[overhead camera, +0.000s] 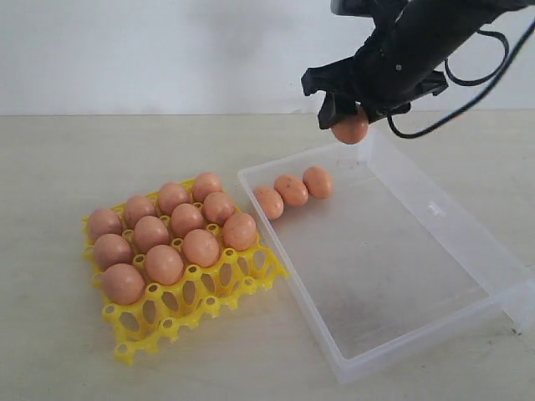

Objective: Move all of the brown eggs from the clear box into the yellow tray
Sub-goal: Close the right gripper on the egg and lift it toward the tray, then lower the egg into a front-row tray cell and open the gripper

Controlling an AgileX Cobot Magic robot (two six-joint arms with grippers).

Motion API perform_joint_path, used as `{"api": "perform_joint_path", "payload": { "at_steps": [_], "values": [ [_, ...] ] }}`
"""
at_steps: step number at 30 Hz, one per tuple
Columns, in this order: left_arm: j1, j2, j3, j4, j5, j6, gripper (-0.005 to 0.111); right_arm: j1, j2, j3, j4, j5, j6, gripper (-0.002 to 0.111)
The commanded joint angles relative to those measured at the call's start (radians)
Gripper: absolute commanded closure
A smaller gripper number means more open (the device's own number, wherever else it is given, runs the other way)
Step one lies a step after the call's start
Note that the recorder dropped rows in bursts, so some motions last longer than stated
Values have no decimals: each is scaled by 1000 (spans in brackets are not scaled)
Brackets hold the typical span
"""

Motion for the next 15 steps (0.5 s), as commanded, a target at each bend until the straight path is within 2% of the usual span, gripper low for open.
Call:
{"api": "perform_joint_path", "payload": {
  "at_steps": [1,2,3,6,12,15],
  "values": [
    [2,-3,3,-1,-7,-2,103,132,-288,432,18,-566,-2,108],
    [2,-3,3,-1,-7,-2,103,167,-338,514,31,-693,-2,108],
    [2,-3,3,-1,-7,-2,103,243,-420,644,47,-896,1,108],
    [2,-3,3,-1,-7,-2,103,340,-482,783,50,-1121,49,108],
    [2,-3,3,-1,-7,-2,103,486,-452,833,8,-1188,164,108],
    [2,-3,3,-1,-7,-2,103,546,-400,829,-54,-1334,252,108]
  ]
}}
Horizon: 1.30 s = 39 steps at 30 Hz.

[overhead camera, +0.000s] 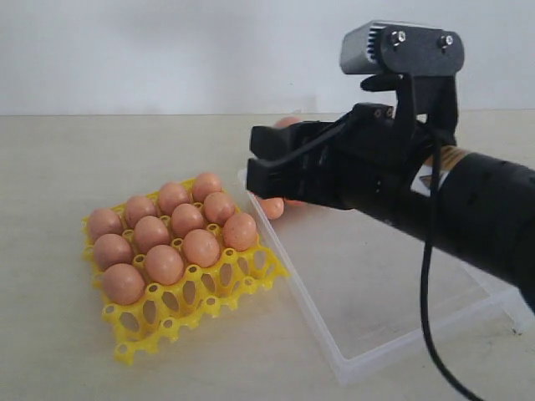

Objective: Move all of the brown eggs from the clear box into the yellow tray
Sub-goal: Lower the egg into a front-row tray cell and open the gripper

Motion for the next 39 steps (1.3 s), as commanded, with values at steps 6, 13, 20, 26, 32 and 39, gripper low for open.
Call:
{"api": "perform_joint_path", "payload": {
  "at_steps": [6,13,20,26,32,39],
  "values": [
    [2,-3,3,-1,-7,-2,103,92,207,-28,-274,-511,471,108],
    [2,-3,3,-1,-7,-2,103,92,415,-131,-634,-607,540,108],
    [2,-3,3,-1,-7,-2,103,92,550,-312,-698,-354,557,108],
    [2,-3,3,-1,-7,-2,103,92,627,-377,-745,-94,606,108],
    [2,-3,3,-1,-7,-2,103,92,669,-387,-731,-80,611,108],
    [2,-3,3,-1,-7,-2,103,92,716,-387,-731,-107,611,108]
  ]
}}
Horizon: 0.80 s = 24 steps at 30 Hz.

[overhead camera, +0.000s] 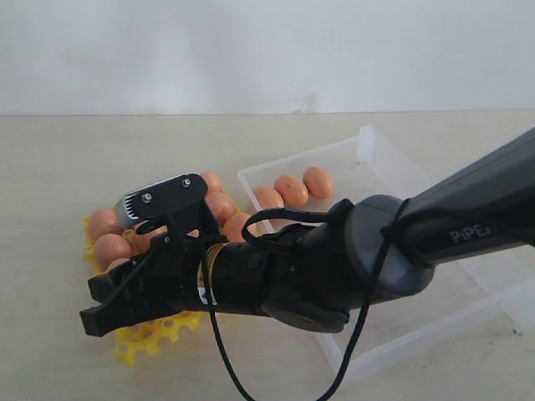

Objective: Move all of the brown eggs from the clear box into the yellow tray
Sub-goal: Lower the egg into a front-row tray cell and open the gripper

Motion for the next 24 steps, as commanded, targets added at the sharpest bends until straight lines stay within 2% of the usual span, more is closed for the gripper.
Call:
{"api": "perform_joint_path", "payload": {
  "at_steps": [1,9,11,16,19,24],
  "values": [
    [2,-3,3,-1,-7,-2,103,0,36,-4,-2,-40,-2,108],
    [2,-3,3,-1,-7,-2,103,0,47,-4,-5,-70,-13,107],
    [2,-3,3,-1,-7,-2,103,0,47,-4,-5,-68,-13,101],
    [2,-3,3,-1,-7,-2,103,0,47,-4,-16,-68,-13,68],
    [2,-3,3,-1,-7,-2,103,0,47,-4,-16,-68,-13,56],
    [2,-3,3,-1,-7,-2,103,0,47,-4,-16,-68,-13,54]
  ]
}}
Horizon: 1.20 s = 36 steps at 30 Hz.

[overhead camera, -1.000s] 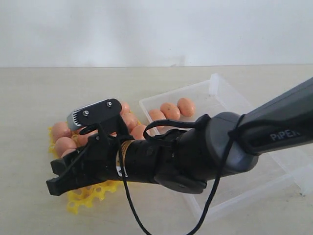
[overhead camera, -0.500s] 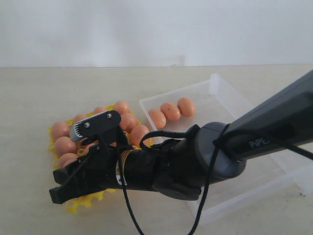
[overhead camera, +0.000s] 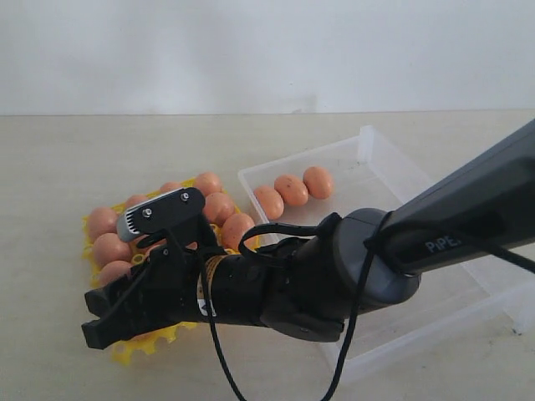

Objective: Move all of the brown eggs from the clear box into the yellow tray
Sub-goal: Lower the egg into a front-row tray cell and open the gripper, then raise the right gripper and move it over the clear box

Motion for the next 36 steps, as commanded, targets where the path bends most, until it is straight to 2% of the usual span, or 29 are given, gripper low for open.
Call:
{"api": "perform_joint_path", "payload": {
  "at_steps": [1,11,17,22,25,28,30,33,36],
  "values": [
    [2,-3,3,-1,-7,-2,103,0,0,-4,-6,-11,-10,54],
    [2,-3,3,-1,-7,-2,103,0,-17,-4,-6,-28,1,54],
    [2,-3,3,-1,-7,-2,103,0,-149,-4,-6,-27,-11,54],
    [2,-3,3,-1,-7,-2,103,-3,-313,-4,4,11,-208,54],
    [2,-3,3,-1,-7,-2,103,-3,-408,-4,60,151,-432,55],
    [2,-3,3,-1,-7,-2,103,-14,-492,-4,278,372,-668,58],
    [2,-3,3,-1,-7,-2,103,-47,-522,-4,420,514,-792,65],
    [2,-3,3,-1,-7,-2,103,-129,-537,-4,510,652,-838,76],
    [2,-3,3,-1,-7,-2,103,-237,-535,-4,515,742,-775,77]
  ]
}}
